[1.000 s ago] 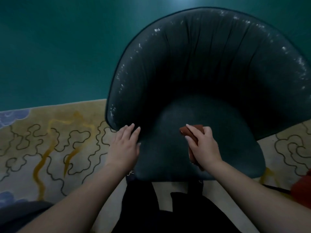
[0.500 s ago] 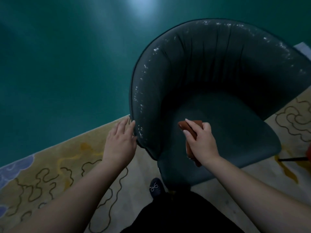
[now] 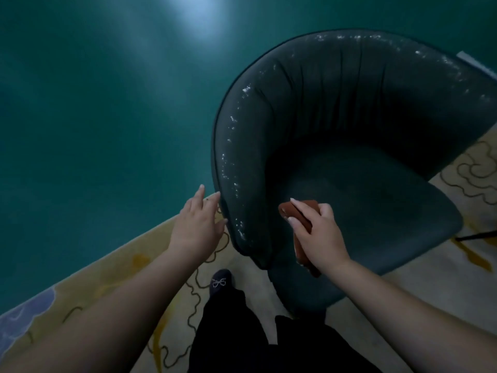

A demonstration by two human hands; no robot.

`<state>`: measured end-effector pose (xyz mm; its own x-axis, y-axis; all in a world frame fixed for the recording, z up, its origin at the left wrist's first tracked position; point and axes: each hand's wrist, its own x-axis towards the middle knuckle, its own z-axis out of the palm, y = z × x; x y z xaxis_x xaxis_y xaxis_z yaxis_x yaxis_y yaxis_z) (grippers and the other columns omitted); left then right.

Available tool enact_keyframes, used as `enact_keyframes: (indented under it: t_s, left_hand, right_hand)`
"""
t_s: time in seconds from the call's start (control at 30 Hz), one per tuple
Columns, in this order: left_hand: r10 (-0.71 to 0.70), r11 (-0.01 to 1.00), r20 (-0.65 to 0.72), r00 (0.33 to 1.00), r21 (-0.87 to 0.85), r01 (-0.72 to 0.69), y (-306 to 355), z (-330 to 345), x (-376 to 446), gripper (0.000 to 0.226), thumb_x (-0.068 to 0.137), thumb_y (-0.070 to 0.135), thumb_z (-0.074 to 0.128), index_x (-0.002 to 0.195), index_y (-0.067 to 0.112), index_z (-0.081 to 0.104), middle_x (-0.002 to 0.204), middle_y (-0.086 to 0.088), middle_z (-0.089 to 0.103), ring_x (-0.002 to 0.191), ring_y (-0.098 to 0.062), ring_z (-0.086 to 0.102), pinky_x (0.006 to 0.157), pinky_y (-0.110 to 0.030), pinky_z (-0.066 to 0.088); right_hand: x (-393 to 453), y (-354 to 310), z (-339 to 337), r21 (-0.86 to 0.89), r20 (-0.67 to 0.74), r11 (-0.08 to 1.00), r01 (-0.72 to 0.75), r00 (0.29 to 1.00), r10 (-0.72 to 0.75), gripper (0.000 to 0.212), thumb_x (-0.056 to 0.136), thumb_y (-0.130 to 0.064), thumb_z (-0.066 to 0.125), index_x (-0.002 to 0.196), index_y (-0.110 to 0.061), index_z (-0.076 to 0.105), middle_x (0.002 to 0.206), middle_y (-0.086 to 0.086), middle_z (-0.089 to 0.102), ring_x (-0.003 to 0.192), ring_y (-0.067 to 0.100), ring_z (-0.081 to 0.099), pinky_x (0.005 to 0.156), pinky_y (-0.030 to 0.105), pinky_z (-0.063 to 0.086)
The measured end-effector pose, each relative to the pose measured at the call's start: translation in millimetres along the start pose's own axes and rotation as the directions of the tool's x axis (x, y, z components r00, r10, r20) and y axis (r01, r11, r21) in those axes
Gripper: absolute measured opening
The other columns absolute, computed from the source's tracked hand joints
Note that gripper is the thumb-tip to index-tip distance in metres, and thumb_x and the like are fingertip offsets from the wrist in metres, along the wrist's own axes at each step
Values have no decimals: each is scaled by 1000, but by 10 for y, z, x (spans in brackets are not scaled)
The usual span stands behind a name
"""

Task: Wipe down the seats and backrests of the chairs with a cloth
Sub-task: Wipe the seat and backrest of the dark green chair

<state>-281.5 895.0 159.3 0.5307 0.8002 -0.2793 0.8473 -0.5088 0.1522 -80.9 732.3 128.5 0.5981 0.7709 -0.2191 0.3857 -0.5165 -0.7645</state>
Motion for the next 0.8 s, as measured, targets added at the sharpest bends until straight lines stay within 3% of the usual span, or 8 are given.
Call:
enact_keyframes:
  t_s: [0.13, 0.27, 0.4, 0.57, 0.7, 0.8]
  left_hand:
    - [80, 994, 84, 993, -81, -73, -195, -31, 279, 69, 92, 49, 53, 150, 27, 22, 161, -8, 4, 144, -27, 21, 113, -39, 27]
    - [219, 968, 129, 967, -150, -199, -321, 16, 386, 74, 92, 49, 52, 151, 20, 18, 161, -7, 8, 145, -23, 20, 114, -33, 25]
    - [318, 941, 137, 938, -167, -295, -342, 43, 455, 80, 90, 54, 53, 149, 12, 19, 159, -9, 16, 142, -22, 27, 112, -28, 25]
    - [330, 930, 71, 941, -196, -311, -306, 89, 453, 71, 85, 55, 57, 137, 13, 33, 146, -12, 39, 134, -22, 40, 109, -35, 39]
    - [290, 937, 54, 956, -219, -272, -330, 152, 443, 86, 83, 57, 57, 146, 9, 24, 150, -9, 37, 136, -22, 37, 110, -32, 37]
    - [288, 935, 36, 957, -227, -273, -348, 165, 437, 89, 81, 59, 56, 148, 11, 21, 150, -5, 36, 137, -20, 36, 106, -28, 36]
  right_hand:
    - [-25, -104, 351, 46, -108, 994, -99, 989, 104, 40, 92, -44, 55, 131, -51, 49, 111, -15, 35, 89, -2, 50, 73, 7, 36]
    - [-142, -245, 709, 73, -202, 980, -186, 959, 197, 39, 91, -45, 55, 129, -52, 50, 111, -15, 36, 89, -2, 50, 75, 8, 35]
    - [-240, -386, 913, 122, -319, 957, -264, 903, 289, 38, 91, -46, 55, 128, -53, 50, 110, -15, 37, 90, -15, 46, 67, -1, 34]
    - [-371, -404, 962, 155, -388, 935, -318, 851, 353, 38, 92, -44, 56, 129, -51, 51, 113, -13, 38, 93, -21, 42, 72, -8, 30]
    - [-405, -379, 1026, 213, -414, 917, -337, 819, 397, 38, 93, -41, 56, 130, -48, 52, 115, -9, 38, 94, -22, 41, 73, -8, 29]
    - [-396, -449, 1211, 264, -433, 935, -237, 837, 334, 40, 93, -39, 55, 133, -44, 52, 115, -7, 38, 100, -20, 41, 80, -8, 27]
